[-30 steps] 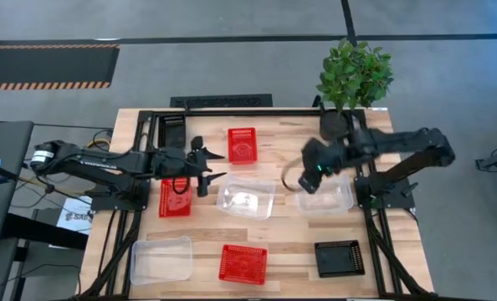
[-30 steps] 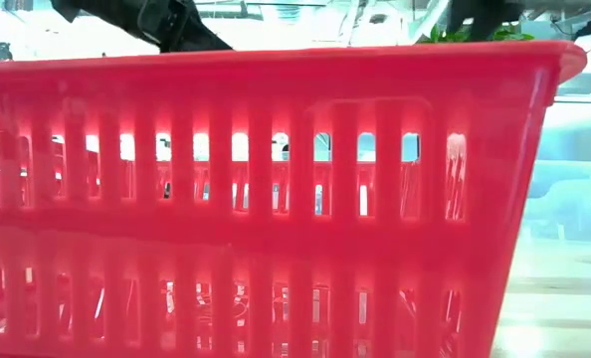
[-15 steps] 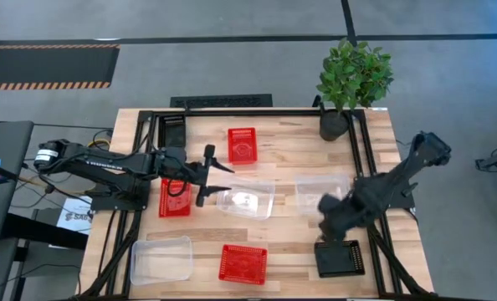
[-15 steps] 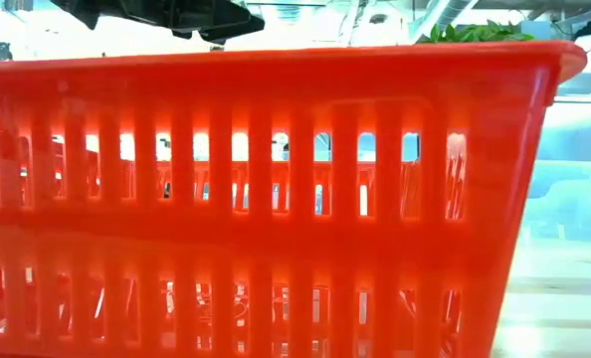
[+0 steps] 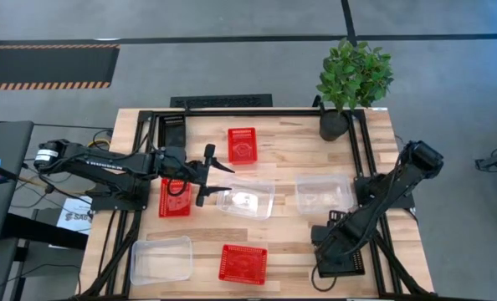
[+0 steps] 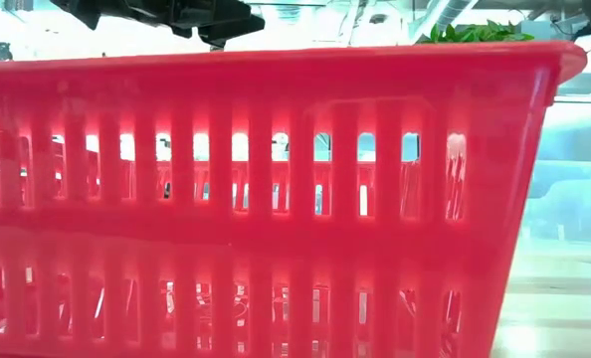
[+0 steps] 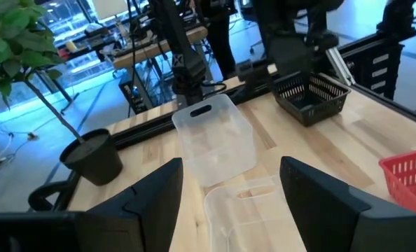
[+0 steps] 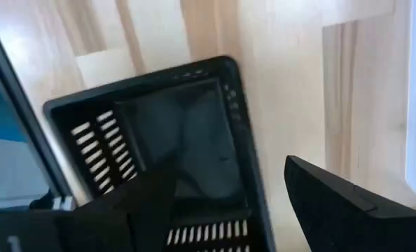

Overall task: Stack baskets by color
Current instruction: Stack the top right transparent bin on top of the top left transparent bin

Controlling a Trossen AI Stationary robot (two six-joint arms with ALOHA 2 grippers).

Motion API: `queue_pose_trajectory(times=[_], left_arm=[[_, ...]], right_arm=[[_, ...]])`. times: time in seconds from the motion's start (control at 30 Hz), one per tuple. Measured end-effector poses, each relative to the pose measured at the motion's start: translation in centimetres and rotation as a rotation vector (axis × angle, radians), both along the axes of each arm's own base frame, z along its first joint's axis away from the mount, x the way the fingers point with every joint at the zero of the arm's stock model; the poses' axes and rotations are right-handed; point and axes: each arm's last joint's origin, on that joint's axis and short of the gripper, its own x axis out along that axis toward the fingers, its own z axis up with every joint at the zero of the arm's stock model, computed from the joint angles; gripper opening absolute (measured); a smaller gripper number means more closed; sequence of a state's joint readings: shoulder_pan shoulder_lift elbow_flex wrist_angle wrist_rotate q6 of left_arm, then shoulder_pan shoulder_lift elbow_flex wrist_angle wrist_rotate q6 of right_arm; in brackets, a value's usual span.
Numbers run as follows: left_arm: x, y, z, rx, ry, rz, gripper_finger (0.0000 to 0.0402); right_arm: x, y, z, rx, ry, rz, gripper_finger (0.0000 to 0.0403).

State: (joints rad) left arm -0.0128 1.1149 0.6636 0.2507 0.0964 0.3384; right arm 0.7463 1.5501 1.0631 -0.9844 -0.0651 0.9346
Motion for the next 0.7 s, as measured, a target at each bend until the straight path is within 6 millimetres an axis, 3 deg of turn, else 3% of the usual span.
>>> queue_pose_trajectory(times=[0.5,0.7], left_arm=[[0.0,0.2,0.0,-0.087,0.004,0.077,0.0228],[0.0,0.2,0.1,-0.102,0.004,0.081,0.0228]], right_arm=[[-0.8,-0.8,-0.8,0.001,-0.035,0.123,0.0285],[-0.6,-2.1,0.7,0.022,-0.085,0.083,0.0285]])
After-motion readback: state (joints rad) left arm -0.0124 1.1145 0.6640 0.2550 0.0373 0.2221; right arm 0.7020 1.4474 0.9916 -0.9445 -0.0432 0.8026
